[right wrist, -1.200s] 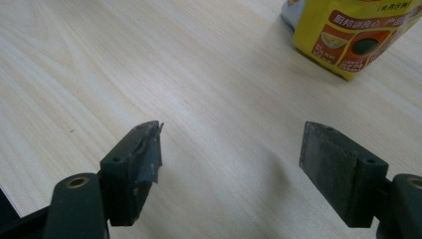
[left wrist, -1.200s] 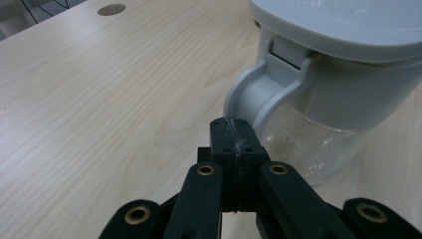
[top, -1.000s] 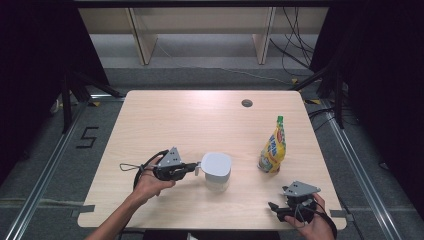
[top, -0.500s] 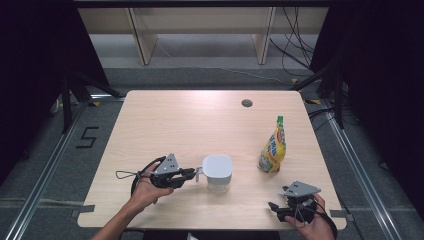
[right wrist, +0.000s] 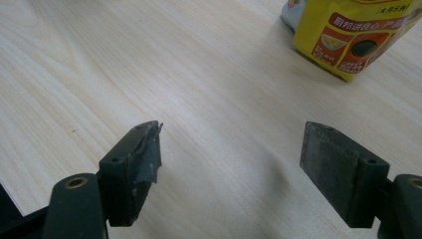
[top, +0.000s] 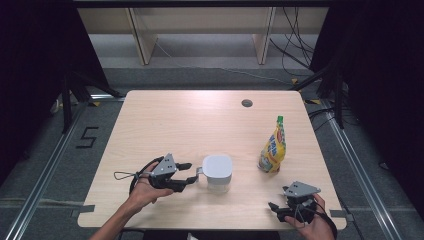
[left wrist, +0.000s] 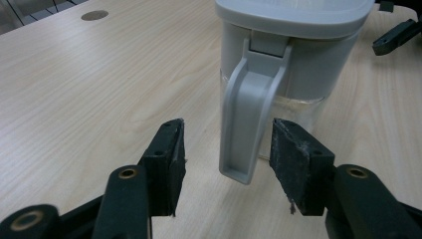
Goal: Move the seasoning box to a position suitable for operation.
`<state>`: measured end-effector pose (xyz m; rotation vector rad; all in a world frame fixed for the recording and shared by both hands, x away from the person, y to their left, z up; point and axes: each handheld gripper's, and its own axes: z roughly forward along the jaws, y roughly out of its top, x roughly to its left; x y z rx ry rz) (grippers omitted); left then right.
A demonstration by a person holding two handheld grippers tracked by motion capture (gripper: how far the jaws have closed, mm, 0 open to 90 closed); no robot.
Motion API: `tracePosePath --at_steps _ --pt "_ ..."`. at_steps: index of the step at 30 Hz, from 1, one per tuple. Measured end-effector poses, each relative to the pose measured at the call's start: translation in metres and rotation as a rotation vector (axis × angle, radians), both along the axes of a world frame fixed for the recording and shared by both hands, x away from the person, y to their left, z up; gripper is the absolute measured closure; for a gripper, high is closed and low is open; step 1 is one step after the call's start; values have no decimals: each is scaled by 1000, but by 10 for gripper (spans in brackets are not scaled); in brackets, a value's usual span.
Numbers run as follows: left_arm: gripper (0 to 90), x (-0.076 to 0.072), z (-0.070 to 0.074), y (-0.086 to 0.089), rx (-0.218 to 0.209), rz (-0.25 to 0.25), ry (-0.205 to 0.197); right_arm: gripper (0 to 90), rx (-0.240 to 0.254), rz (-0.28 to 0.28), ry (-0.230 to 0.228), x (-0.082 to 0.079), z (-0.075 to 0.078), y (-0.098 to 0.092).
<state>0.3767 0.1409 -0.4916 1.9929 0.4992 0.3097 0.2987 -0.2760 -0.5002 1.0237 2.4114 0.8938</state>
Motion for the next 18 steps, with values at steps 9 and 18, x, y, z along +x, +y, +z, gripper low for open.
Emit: tracePosePath --at_steps 9,18 --pt "629 3 -3 -18 39 -63 -53 248 0 -3 17 -2 -1 1" --pt "685 0 -3 -12 -1 -103 2 248 -5 0 23 -1 0 1"
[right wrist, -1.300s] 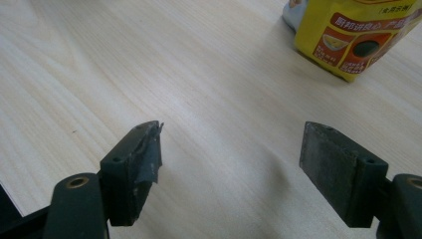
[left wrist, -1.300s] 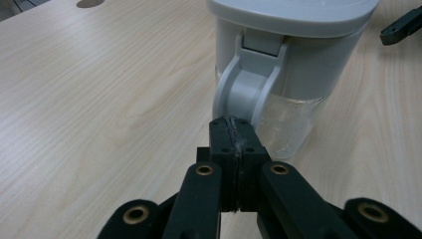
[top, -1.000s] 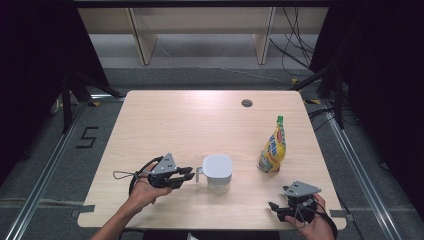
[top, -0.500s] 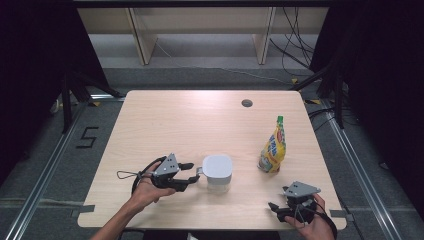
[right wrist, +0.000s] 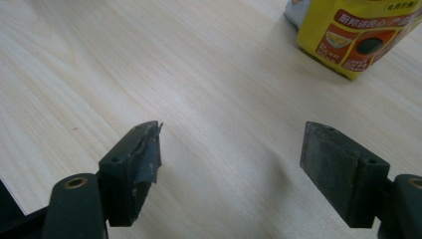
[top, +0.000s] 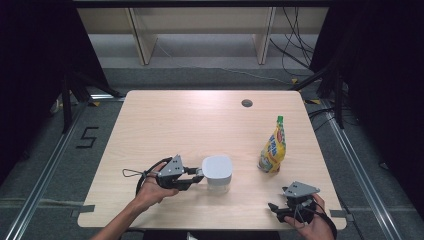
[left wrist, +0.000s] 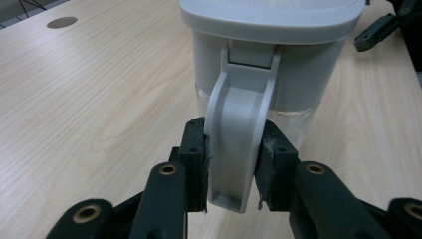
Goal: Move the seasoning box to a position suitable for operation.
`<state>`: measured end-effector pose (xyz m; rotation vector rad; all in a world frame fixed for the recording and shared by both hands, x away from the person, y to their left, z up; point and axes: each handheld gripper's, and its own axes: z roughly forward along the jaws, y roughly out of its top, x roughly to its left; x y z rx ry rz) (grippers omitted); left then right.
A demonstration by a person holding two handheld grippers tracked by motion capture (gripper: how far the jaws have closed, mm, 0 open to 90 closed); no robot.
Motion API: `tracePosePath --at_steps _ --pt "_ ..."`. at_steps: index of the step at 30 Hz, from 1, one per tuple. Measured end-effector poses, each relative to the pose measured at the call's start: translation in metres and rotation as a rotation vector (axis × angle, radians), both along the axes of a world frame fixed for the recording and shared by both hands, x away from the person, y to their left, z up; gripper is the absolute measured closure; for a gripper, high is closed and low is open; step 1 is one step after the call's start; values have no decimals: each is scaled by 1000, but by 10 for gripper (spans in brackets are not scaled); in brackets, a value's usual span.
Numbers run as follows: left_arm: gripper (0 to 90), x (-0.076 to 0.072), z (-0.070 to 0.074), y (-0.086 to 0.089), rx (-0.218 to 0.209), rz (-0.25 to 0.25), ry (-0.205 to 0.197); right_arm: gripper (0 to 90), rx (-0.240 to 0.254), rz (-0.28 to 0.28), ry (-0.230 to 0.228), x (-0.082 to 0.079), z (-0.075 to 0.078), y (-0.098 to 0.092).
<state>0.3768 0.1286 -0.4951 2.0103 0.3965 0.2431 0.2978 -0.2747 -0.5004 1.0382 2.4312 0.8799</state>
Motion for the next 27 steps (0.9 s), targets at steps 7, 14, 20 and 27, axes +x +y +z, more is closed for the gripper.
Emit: tracePosePath --at_steps 7,14,20,27 --pt "685 -11 1 7 8 -45 2 248 4 1 -6 0 0 -1" --pt "685 -23 1 11 14 -72 14 248 -3 3 -6 0 0 -1" --pt "684 -23 2 12 9 -86 6 248 -1 6 -14 1 0 -1" --pt "684 -28 1 17 2 -79 24 248 9 -10 8 -1 0 0"
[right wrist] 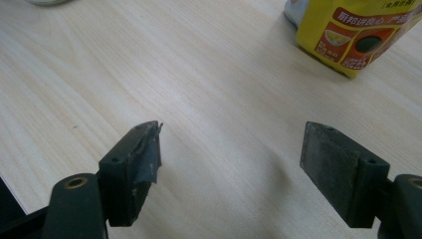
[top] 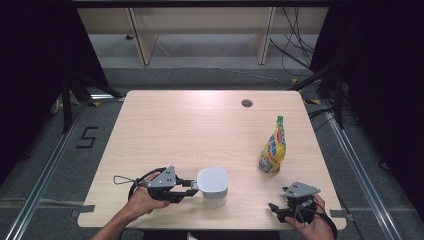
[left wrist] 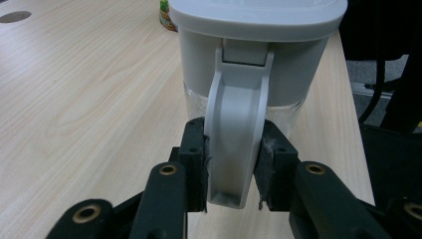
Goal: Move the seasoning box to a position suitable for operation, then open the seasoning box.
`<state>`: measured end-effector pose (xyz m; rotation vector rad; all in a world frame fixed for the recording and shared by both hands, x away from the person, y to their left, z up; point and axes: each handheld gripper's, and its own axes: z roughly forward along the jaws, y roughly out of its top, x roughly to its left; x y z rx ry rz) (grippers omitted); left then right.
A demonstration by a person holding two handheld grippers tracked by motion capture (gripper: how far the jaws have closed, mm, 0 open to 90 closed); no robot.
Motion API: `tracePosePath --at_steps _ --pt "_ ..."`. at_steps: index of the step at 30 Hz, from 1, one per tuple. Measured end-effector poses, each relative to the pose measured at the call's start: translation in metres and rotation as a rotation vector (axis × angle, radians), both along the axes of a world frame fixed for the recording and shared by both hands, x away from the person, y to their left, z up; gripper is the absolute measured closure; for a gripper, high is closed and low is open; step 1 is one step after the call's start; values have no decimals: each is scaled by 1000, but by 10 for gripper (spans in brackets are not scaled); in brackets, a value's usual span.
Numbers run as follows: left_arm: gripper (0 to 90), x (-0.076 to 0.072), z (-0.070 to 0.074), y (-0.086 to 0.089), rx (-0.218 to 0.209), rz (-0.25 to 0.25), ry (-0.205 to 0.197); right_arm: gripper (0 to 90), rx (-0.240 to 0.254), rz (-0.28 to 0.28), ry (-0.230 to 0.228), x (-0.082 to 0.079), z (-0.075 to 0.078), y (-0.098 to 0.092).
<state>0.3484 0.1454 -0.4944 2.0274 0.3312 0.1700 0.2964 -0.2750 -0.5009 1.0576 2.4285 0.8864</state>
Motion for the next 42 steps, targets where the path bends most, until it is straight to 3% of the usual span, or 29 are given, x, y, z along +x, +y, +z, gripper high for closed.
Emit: tracePosePath --at_steps 3,4,6,7,11,12,14,15,19,22,25,28,30,37,39,42 --pt "679 0 0 -1 -8 13 21 248 -13 13 -14 2 0 -1" --pt "666 1 0 0 4 15 10 248 -13 15 -18 2 0 0" --pt "544 0 -1 -1 18 61 -13 248 -14 12 -8 1 0 0" --pt "495 0 -1 0 31 85 -3 248 -10 7 -5 1 1 0" --pt "473 -1 1 1 12 87 -8 248 -15 21 -23 3 0 -1" --pt "457 -2 1 1 6 92 6 248 -14 21 -24 3 0 -1" --pt "398 -3 2 2 13 96 -8 248 -15 22 -24 3 0 -2" --pt "387 -5 4 4 0 107 13 248 -11 21 -25 3 -1 -1" --pt "338 -9 9 11 -53 141 33 248 -2 15 -18 2 -1 -1" --pt "293 -9 14 16 -66 150 52 248 -14 29 -22 3 0 -2" --pt "250 -9 18 18 -73 162 46 248 -1 34 -20 5 -1 -3" --pt "234 -10 27 19 -98 177 60 247 2 32 -16 7 -2 -4" --pt "229 -11 31 19 -84 183 44 246 3 23 1 6 -2 -4" --pt "238 -16 37 15 -79 192 58 246 0 30 -20 5 -1 -3" --pt "240 -15 39 14 -69 196 70 246 2 36 -13 5 -2 -3" --pt "263 -15 39 14 -91 225 103 246 0 34 -15 6 -2 -4"
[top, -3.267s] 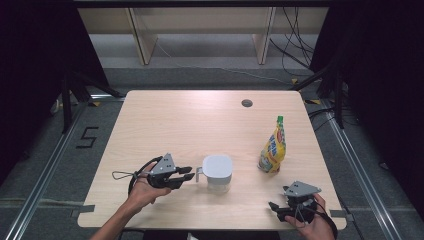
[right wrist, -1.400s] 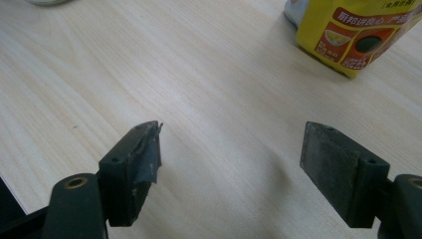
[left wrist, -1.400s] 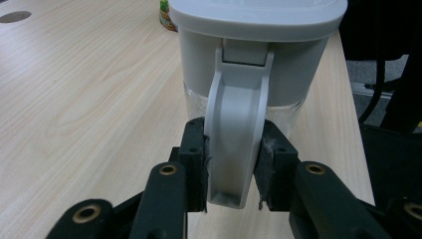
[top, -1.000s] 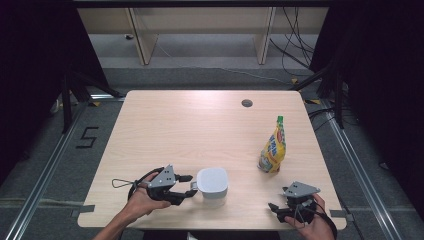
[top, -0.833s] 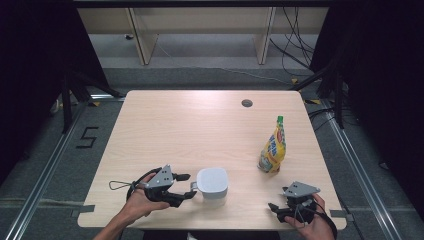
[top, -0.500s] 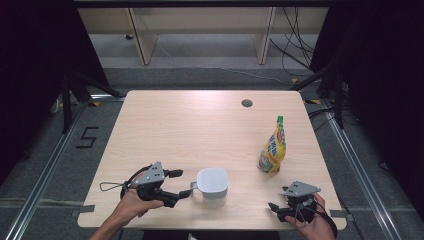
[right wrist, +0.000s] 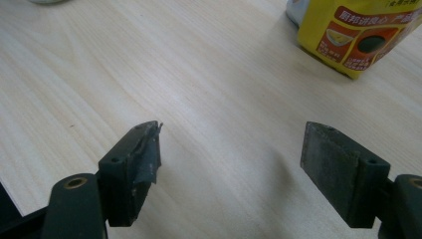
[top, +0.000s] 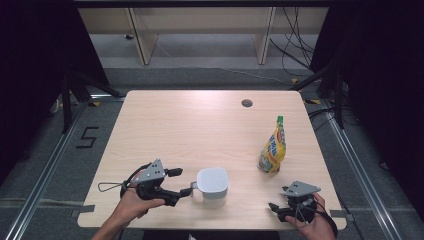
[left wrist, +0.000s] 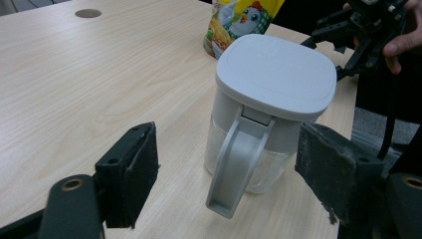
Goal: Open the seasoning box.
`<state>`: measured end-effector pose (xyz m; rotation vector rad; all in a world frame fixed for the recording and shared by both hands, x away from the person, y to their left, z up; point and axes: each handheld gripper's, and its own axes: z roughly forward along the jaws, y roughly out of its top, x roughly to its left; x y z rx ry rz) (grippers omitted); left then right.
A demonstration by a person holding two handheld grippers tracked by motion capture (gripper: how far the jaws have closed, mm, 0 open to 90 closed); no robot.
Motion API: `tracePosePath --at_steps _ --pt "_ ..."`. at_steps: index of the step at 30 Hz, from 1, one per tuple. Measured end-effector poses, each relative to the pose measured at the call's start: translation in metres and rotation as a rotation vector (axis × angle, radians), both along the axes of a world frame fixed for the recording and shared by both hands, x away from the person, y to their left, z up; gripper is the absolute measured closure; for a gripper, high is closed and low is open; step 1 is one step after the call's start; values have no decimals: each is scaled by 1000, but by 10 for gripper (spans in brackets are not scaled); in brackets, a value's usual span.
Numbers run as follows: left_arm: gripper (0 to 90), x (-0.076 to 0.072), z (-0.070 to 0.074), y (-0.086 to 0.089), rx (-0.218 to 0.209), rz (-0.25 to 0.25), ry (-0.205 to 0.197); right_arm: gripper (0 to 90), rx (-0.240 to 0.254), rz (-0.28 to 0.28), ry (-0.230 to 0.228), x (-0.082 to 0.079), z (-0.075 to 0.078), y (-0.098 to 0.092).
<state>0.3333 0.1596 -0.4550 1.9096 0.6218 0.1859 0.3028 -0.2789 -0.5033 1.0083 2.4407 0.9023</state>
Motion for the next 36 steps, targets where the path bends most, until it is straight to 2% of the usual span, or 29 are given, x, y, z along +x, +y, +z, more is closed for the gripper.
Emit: tracePosePath --at_steps 4,5,7,8,9,10,11,12,13,14,16,17,21,25,26,28,29,33,34,36 --pt "349 2 2 2 -9 1 -20 246 12 4 8 0 0 -1" --pt "387 1 2 2 -34 26 -18 246 -4 2 -6 -1 1 -1" --pt "484 1 3 4 -50 18 -29 246 -1 -1 -4 -1 1 -1" --pt "534 -1 5 4 -47 28 -36 246 3 -3 -1 -1 1 0" --pt "581 -1 6 5 -47 22 -55 246 7 -15 21 -2 2 2" --pt "601 -1 6 4 -57 30 -63 246 -1 4 -6 0 2 2" --pt "639 -1 6 4 -57 30 -63 246 -1 5 -9 0 2 2" --pt "669 -3 8 4 -55 35 -81 247 11 1 1 -1 3 4" --pt "706 -3 10 4 -47 28 -97 247 8 12 -22 -1 4 4" --pt "744 -4 10 2 -67 29 -93 247 22 7 -22 -1 4 5" --pt "795 -6 12 0 -62 20 -100 248 26 8 -19 -3 5 7" --pt "818 -7 13 -2 -62 15 -103 250 24 16 -39 -3 6 8" --pt "859 -8 15 -8 -49 -4 -115 256 49 46 -44 -4 9 13" --pt "865 -8 17 -16 -54 -35 -121 259 51 47 -61 -5 11 17" --pt "866 -9 18 -17 -43 -28 -118 259 50 51 -65 -5 11 17" --pt "866 -9 16 -20 -52 -34 -116 259 52 55 -68 -5 12 18" --pt "866 -9 17 -20 -38 -32 -115 260 59 48 -58 -6 12 19" --pt "864 -8 15 -23 -36 -36 -114 263 60 63 -75 -5 13 21" --pt "862 -6 14 -23 -22 -45 -119 263 61 65 -73 -6 13 21" --pt "857 -6 13 -24 -22 -40 -108 266 83 75 -57 -6 14 23"
